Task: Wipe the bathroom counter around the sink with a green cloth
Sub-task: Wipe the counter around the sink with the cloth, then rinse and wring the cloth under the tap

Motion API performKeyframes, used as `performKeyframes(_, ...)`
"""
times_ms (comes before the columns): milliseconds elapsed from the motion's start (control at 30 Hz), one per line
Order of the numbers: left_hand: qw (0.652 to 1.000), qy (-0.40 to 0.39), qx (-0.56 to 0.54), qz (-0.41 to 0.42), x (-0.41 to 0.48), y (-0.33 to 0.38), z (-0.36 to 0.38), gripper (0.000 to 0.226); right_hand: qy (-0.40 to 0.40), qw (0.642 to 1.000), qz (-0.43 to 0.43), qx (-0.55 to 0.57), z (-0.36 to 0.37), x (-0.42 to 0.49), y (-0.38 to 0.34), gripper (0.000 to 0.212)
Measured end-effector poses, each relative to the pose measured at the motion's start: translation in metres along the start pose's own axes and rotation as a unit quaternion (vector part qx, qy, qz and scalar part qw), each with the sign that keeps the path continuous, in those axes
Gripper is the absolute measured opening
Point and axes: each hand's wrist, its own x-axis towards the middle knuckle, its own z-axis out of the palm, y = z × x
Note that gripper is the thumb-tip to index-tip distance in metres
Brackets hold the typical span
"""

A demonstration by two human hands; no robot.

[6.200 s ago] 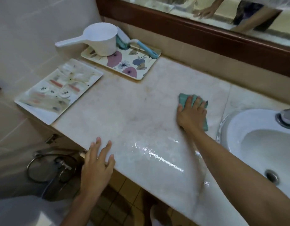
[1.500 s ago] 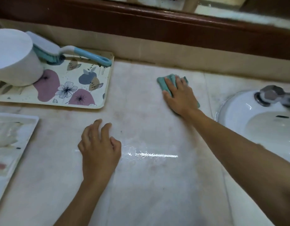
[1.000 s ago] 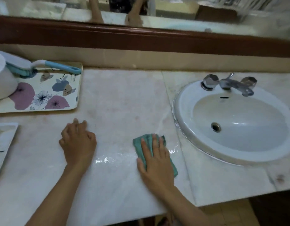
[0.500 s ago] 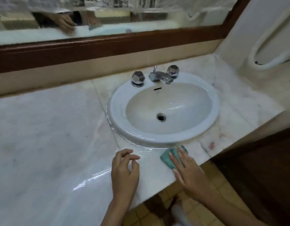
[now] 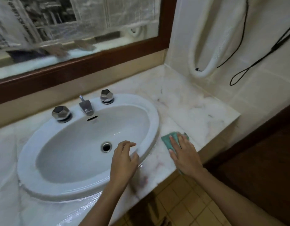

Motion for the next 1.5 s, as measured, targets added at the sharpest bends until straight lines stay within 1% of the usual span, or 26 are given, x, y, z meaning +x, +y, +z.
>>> performKeyframes(100,0.995,-0.045,0.068,-0.056,0.028,0.012,0.026,0.038,-0.009,0.999,0.029,0.015,-0.009,0.043,0.042,0.066)
performKeyframes(200,0.978,-0.109,0.148,-0.094,0.042,0.015,0.037,0.039,-0.01,0.997,0.07,0.014,-0.017,0.087,0.074,0.064)
performKeyframes(267,0.967,-0.141,0.185,-0.104,0.044,0.017,0.039,0.035,-0.005,0.995,0.097,0.015,-0.022,0.113,0.085,0.064)
performKeyframes(367,0.965,-0.117,0.205,-0.117,0.044,0.02,0.04,0.026,0.006,0.991,0.135,0.016,-0.026,0.143,0.08,0.065)
performKeyframes(433,0.965,-0.098,0.219,-0.108,0.044,0.023,0.041,0.024,0.014,0.987,0.159,0.019,-0.025,0.152,0.067,0.068)
performKeyframes(500,0.966,-0.089,0.219,-0.103,0.044,0.023,0.043,0.023,0.029,0.989,0.142,0.016,-0.02,0.146,0.053,0.069)
performKeyframes(600,0.966,-0.082,0.221,-0.104,0.045,0.02,0.044,0.021,0.033,0.999,0.023,0.002,-0.009,0.114,0.038,0.072)
performKeyframes(667,0.965,-0.08,0.225,-0.11,0.046,0.019,0.045,0.021,0.051,0.998,-0.028,0.004,-0.001,0.089,0.035,0.066)
performKeyframes(767,0.966,-0.075,0.221,-0.115,0.047,0.023,0.045,0.022,0.079,0.995,-0.021,0.052,0.006,0.068,0.033,0.055)
performKeyframes(800,0.966,-0.073,0.217,-0.12,0.046,0.024,0.044,0.024,0.096,0.991,-0.001,0.098,0.004,0.065,0.031,0.052)
performKeyframes(833,0.966,-0.073,0.214,-0.124,0.046,0.024,0.044,0.026,0.108,0.978,0.039,0.171,0.0,0.063,0.027,0.048)
performKeyframes(867,0.967,-0.072,0.207,-0.126,0.045,0.025,0.042,0.028,0.113,0.953,0.09,0.266,-0.008,0.062,0.022,0.044)
performKeyframes(900,0.969,-0.07,0.2,-0.127,0.046,0.026,0.042,0.029,0.109,0.91,0.14,0.374,-0.017,0.061,0.017,0.041)
performKeyframes(933,0.971,-0.066,0.192,-0.128,0.046,0.027,0.041,0.03,0.093,0.846,0.179,0.494,-0.03,0.062,0.011,0.037)
performKeyframes(967,0.973,-0.062,0.181,-0.129,0.045,0.028,0.041,0.029,0.076,0.759,0.212,0.611,-0.042,0.062,0.005,0.033)
performKeyframes(1033,0.981,-0.048,0.144,-0.12,0.043,0.026,0.039,0.03,-0.001,0.554,0.268,0.788,-0.062,0.06,0.0,0.031)
performKeyframes(1067,0.987,-0.039,0.118,-0.104,0.039,0.025,0.036,0.033,-0.056,0.47,0.279,0.835,-0.071,0.056,-0.002,0.037)
performKeyframes(1100,0.993,-0.025,0.088,-0.07,0.035,0.023,0.032,0.039,-0.103,0.424,0.281,0.855,-0.079,0.051,-0.007,0.044)
performKeyframes(1167,0.998,-0.002,0.04,0.04,0.024,0.016,0.02,0.053,-0.191,0.373,0.246,0.874,-0.093,0.04,-0.021,0.048)
performKeyframes(1233,0.987,0.022,0.043,0.155,0.017,0.013,0.002,0.066,-0.27,0.346,0.222,0.871,-0.101,0.03,-0.04,0.049)
performKeyframes(1267,0.975,0.027,0.065,0.212,0.015,0.013,-0.009,0.073,-0.314,0.336,0.214,0.862,-0.106,0.025,-0.053,0.051)
performKeyframes(1333,0.938,0.008,0.141,0.318,0.02,0.019,-0.035,0.091,-0.395,0.311,0.18,0.846,-0.115,0.016,-0.081,0.055)
performKeyframes(1367,0.914,-0.015,0.19,0.357,0.026,0.022,-0.05,0.097,-0.42,0.314,0.171,0.834,-0.119,0.014,-0.094,0.055)
performKeyframes(1400,0.892,-0.04,0.237,0.383,0.032,0.025,-0.065,0.1,-0.439,0.334,0.163,0.818,-0.125,0.015,-0.107,0.054)
performKeyframes(1467,0.863,-0.06,0.294,0.407,0.043,0.027,-0.09,0.096,-0.457,0.4,0.139,0.782,-0.134,0.021,-0.131,0.055)
performKeyframes(1500,0.86,-0.053,0.299,0.41,0.047,0.025,-0.098,0.09,-0.46,0.437,0.127,0.762,-0.138,0.025,-0.142,0.056)
